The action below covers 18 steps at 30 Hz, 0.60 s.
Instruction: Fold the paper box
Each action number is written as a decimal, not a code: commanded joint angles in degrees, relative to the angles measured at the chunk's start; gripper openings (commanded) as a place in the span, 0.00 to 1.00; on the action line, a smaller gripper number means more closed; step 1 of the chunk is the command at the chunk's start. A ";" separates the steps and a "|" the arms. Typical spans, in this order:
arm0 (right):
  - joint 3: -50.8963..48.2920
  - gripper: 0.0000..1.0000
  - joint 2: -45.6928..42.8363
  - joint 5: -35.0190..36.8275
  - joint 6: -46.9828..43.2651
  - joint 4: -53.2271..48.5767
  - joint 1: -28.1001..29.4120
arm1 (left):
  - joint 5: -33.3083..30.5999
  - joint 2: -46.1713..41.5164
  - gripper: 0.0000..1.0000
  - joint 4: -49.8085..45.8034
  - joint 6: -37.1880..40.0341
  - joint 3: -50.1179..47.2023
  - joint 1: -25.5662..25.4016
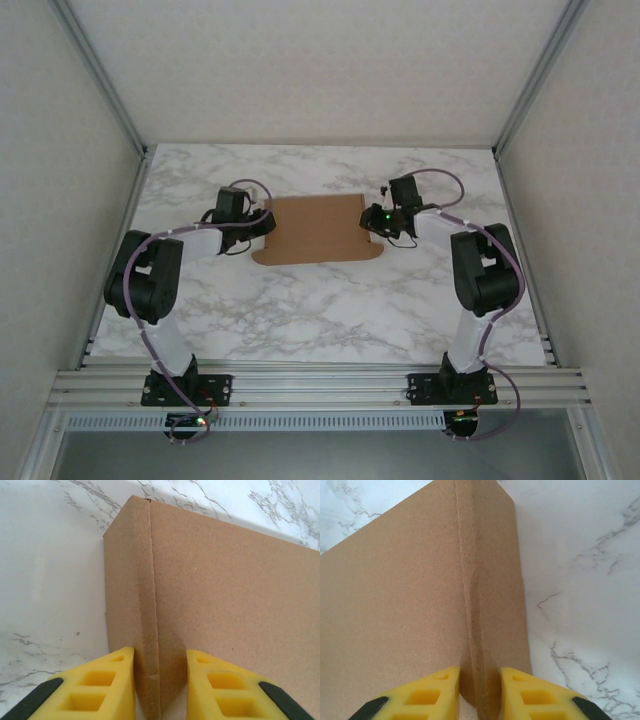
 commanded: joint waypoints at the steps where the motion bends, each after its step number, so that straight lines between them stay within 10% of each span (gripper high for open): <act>1: -6.55 0.25 0.27 -5.15 5.02 -5.02 1.78 | 4.64 2.76 0.25 -5.51 0.26 -1.03 -0.69; 18: -19.66 0.30 -12.59 2.18 5.96 -0.53 1.92 | 4.39 -5.77 0.34 -4.50 -3.30 -7.73 -3.06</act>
